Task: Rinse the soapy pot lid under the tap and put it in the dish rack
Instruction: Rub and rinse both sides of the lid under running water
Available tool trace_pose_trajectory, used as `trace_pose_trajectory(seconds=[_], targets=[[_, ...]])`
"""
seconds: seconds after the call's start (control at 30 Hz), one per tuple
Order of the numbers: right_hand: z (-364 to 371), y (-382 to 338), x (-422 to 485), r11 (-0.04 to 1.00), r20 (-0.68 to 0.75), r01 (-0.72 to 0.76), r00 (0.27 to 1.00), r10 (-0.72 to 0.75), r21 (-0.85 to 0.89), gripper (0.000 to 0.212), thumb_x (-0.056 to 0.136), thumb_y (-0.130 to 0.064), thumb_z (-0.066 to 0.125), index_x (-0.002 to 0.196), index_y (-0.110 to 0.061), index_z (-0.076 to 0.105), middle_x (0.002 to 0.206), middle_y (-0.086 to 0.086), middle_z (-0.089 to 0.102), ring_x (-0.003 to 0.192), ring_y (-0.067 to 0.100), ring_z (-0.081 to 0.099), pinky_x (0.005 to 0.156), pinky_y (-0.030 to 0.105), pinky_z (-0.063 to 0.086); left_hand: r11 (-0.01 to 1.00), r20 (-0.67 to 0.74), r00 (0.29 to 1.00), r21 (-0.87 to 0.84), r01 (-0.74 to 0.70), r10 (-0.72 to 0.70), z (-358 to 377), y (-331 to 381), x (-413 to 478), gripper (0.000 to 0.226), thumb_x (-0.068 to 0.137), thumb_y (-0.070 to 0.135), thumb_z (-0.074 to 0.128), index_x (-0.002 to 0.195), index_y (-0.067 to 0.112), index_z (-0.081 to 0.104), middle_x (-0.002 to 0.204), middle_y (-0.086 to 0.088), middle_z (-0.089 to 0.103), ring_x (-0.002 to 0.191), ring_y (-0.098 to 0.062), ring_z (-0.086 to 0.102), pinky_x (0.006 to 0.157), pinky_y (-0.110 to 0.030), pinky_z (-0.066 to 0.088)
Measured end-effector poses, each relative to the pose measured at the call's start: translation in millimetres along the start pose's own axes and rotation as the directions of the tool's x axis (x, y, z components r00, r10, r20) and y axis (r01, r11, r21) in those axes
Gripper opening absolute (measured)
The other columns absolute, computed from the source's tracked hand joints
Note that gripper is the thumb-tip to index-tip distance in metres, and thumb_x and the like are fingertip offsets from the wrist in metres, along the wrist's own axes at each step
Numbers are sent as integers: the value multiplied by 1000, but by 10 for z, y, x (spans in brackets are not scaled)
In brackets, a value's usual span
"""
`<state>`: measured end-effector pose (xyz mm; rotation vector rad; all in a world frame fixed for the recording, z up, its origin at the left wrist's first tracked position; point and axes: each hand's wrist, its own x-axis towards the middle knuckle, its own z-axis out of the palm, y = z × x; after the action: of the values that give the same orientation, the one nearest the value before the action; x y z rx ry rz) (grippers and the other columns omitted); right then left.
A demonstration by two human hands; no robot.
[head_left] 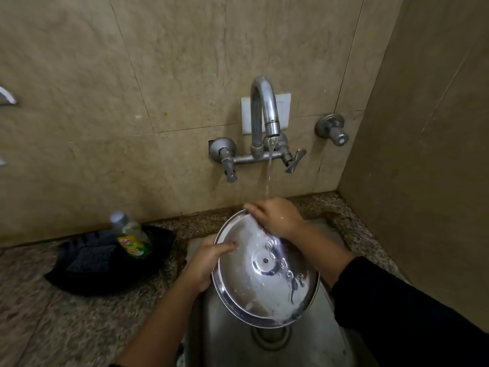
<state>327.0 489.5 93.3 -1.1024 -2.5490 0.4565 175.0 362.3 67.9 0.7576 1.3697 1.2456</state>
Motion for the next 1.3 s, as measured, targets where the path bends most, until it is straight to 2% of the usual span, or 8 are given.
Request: trace_pose_trajectory(seconds=[0.13,0.3,0.37,0.6,0.8,1.0,1.2,1.3], targets=[[-18,-277,98,938,204,346,920,-334,-25,31,96,-43,47,96,-17,65,97,4,68,87,17,61,70,32,42,996,59,996,59,-73,69,140,91,-14,25,80,-11,57,87,7,72,79,-7,74,74,-18,69,68,-25,54],[-7,369,-36,868,7,-134,989,149,477,39,92,-44,55,66,-16,57,62,0,54,58,12,50,64,37,41,993,-82,992,-46,-104,100,-22,-6,-21,17,84,-3,59,95,0,71,82,-13,74,79,-31,69,67,-33,55],[16,398,-72,853,-45,-171,974,221,493,41,93,-42,55,62,-16,52,58,0,50,55,12,46,61,39,39,994,-68,995,-77,-80,75,-32,-49,-23,19,87,-1,57,102,0,69,89,-16,74,84,-33,69,68,-35,57],[-12,-114,88,969,145,125,977,-157,212,25,85,-45,66,84,-20,70,78,-4,67,70,8,59,65,29,44,996,184,979,36,77,-82,-8,55,82,32,70,4,67,101,8,71,99,-17,74,90,-33,69,80,-38,54],[-41,342,-26,841,-11,-186,975,222,508,41,85,-42,67,65,-7,57,59,4,58,57,11,55,63,34,44,986,67,990,-103,132,-125,-133,-95,64,39,82,16,64,118,1,64,116,-27,66,109,-45,61,97,-53,47],[-40,-109,51,941,108,-38,994,2,336,30,80,-48,70,79,-19,71,53,-13,58,49,-1,49,55,25,37,989,217,967,-32,142,-132,21,128,114,33,86,20,62,117,10,64,114,-19,69,103,-33,66,93,-44,49],[-56,332,-101,805,-14,-180,974,228,565,38,83,-39,70,64,-7,61,62,7,57,60,17,53,66,34,45,984,99,986,-105,144,-133,-103,-64,-8,37,87,20,59,121,6,63,112,-22,69,103,-39,65,89,-46,52],[-9,276,-126,834,33,-179,981,190,522,29,85,-38,68,72,-13,69,69,6,67,66,22,61,70,38,49,985,162,973,-18,170,-165,-83,13,-9,31,74,13,67,104,4,69,90,-14,75,82,-27,71,74,-35,54]])
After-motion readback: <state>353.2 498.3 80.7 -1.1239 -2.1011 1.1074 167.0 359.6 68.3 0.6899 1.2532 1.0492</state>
